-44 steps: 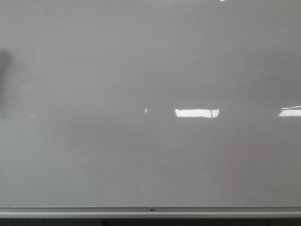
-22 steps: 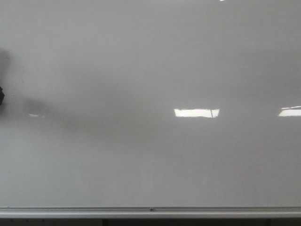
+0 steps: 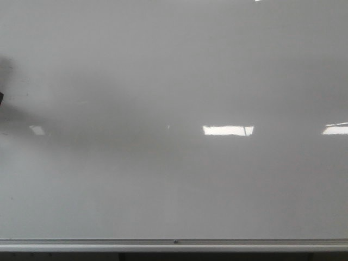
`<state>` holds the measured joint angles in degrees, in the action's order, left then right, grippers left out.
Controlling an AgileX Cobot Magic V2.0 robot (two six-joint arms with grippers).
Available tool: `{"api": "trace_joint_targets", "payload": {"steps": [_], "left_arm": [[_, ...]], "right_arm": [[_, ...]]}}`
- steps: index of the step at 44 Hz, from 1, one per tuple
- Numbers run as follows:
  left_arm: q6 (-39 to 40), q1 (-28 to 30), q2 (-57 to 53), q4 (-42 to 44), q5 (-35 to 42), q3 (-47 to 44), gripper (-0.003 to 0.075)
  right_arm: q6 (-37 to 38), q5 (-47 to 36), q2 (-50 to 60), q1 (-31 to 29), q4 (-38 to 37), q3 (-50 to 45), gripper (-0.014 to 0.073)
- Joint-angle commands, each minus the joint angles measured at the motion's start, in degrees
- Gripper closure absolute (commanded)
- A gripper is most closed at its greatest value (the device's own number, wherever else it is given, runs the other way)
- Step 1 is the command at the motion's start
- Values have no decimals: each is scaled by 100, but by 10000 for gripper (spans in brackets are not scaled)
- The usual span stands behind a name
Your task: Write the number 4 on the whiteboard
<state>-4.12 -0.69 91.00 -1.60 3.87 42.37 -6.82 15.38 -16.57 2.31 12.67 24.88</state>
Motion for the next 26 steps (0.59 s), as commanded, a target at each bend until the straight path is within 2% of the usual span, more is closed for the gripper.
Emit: {"api": "trace_joint_targets", "payload": {"steps": [1, 2, 8, 16, 23, 26], "left_arm": [[0, 11, -174, 12, 319, 177, 715], [0, 11, -174, 12, 282, 177, 742], [-9, 11, -187, 160, 11, 241, 740], [-198, -377, -437, 789, -1142, 590, 740], [-1457, -1252, -688, 670, -2241, 915, 739], [-2143, -1588, -740, 302, -2749, 1059, 739]], "right_arm": [[-13, -487, -82, -4, 6, 220, 34], [-13, -487, -82, -4, 6, 220, 34], [-13, -487, -82, -4, 6, 220, 34], [-13, -487, -82, -4, 6, 215, 34], [-13, -487, -82, -4, 6, 209, 34], [-13, -487, -82, -4, 6, 209, 34]]}}
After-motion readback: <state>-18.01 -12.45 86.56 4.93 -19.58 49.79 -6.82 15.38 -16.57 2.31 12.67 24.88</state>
